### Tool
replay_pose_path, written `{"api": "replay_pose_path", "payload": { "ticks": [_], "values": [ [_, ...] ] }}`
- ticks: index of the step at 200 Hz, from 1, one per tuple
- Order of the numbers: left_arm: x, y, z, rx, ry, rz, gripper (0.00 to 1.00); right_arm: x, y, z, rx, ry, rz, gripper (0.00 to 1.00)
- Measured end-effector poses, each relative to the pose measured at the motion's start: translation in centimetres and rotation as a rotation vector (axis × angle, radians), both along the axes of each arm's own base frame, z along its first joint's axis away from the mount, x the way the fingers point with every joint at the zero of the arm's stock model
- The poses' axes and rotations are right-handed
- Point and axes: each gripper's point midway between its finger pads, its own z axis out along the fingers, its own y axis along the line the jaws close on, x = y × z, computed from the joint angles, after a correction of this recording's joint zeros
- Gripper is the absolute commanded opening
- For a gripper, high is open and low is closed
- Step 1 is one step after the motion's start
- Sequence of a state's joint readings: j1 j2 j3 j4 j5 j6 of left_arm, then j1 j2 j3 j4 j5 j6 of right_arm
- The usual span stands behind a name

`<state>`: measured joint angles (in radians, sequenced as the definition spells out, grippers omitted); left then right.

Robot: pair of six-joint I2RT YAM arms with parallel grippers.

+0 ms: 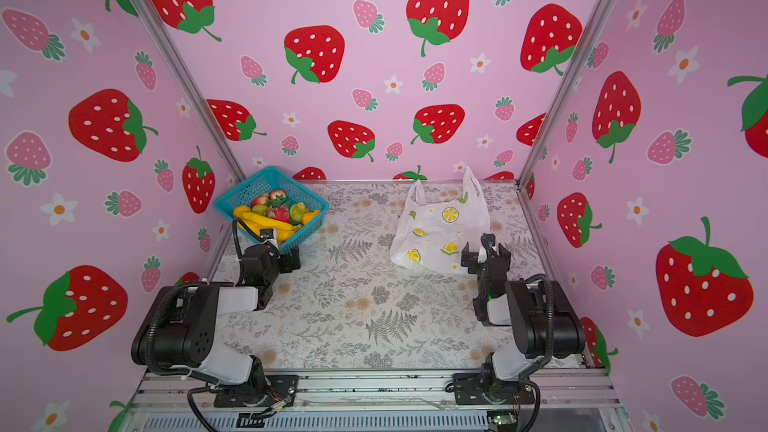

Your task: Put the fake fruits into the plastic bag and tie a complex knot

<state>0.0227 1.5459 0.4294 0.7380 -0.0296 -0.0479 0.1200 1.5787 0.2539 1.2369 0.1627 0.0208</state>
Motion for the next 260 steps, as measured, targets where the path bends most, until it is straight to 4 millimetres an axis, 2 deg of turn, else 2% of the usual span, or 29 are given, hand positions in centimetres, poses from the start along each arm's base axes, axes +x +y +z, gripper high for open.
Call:
{"api": "replay_pose_path", "payload": {
  "ticks": [211,231,260],
  "values": [
    [0.0,0.0,0.0,0.000,0.002,0.000,0.99,0.0,0.0,0.0,0.000,-0.002,-0.001,1.00],
    [-0.6,0.2,1.0,-0.003,0.002,0.013,0.99,-0.2,-0.2,0.7,-0.001,-0.015,-0.018,1.00],
    [-1.7,1.5,4.5,-0.040,-0.031,0.126,0.99,-1.3,-1.8,4.4,0.032,-0.106,-0.123,1.00]
  ]
}}
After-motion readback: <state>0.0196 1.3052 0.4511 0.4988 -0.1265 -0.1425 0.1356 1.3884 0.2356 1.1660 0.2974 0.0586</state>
